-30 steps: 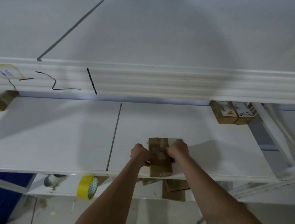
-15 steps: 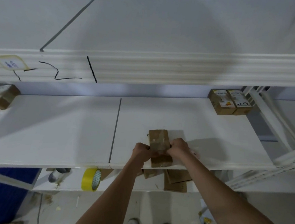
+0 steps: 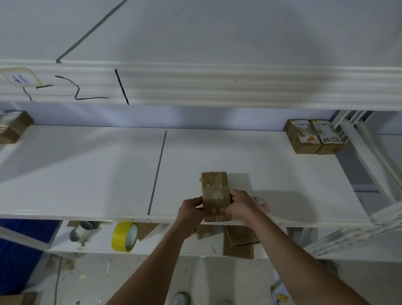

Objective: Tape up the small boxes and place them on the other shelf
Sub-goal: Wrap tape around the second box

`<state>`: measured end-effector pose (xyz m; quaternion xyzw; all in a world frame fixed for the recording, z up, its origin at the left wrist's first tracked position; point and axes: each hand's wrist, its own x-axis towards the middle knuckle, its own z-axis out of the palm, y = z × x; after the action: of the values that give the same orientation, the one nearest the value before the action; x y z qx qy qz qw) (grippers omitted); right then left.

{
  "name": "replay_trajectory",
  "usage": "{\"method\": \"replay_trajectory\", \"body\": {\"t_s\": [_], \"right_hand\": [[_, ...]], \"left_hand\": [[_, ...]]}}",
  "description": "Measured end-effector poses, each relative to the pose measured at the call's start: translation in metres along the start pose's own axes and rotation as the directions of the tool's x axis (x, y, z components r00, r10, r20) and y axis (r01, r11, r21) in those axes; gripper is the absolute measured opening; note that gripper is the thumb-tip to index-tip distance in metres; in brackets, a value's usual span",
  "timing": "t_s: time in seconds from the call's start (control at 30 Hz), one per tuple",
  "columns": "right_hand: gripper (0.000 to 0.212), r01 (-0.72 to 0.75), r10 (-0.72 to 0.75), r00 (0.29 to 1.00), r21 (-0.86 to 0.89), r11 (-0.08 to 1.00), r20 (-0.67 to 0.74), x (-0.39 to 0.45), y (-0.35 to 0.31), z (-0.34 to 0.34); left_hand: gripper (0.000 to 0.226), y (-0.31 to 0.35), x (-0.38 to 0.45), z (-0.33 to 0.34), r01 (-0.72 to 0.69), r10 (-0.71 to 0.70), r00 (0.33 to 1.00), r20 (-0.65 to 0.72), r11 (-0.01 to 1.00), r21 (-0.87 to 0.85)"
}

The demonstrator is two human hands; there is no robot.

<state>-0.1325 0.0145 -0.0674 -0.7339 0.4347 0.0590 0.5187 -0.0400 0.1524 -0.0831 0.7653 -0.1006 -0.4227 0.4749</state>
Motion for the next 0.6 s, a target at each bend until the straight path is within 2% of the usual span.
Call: {"method": "replay_trajectory", "body": {"t_s": [0.17, 0.27, 0.4, 0.5, 0.57, 0.6], "right_hand": [[0.064, 0.010, 0.005, 0.997, 0.186, 0.982, -0.076, -0.003, 0.018, 0.005], [0.058, -0.017, 0.048, 0.991, 0.238, 0.971, -0.127, -0.004, 0.013, 0.007], [0.036, -0.069, 0.096, 0.984, 0.174, 0.982, -0.151, -0.003, 0.007, 0.011], [0.023, -0.083, 0.081, 0.983, -0.007, 0.996, -0.165, -0.007, -0.004, 0.014], [0.033, -0.098, 0.068, 0.975, -0.135, 0.986, -0.210, -0.014, -0.015, 0.021], [0.047, -0.073, 0.024, 0.970, -0.194, 0.978, -0.243, -0.018, -0.020, 0.027]], "left_hand": [[0.053, 0.004, -0.007, 0.009, -0.009, 0.013, 0.996, -0.085, 0.999, 0.051], [0.053, 0.003, -0.007, 0.011, 0.023, -0.023, 0.995, -0.094, 1.000, -0.004], [0.044, 0.008, -0.007, 0.011, 0.019, -0.018, 0.998, -0.057, 1.000, 0.015], [0.063, 0.003, -0.007, 0.010, 0.027, -0.026, 0.998, -0.061, 1.000, 0.016], [0.073, 0.000, -0.012, 0.007, 0.045, -0.047, 0.996, -0.070, 0.999, -0.019], [0.064, -0.001, -0.015, 0.002, 0.027, -0.028, 0.992, -0.121, 1.000, -0.013]]}}
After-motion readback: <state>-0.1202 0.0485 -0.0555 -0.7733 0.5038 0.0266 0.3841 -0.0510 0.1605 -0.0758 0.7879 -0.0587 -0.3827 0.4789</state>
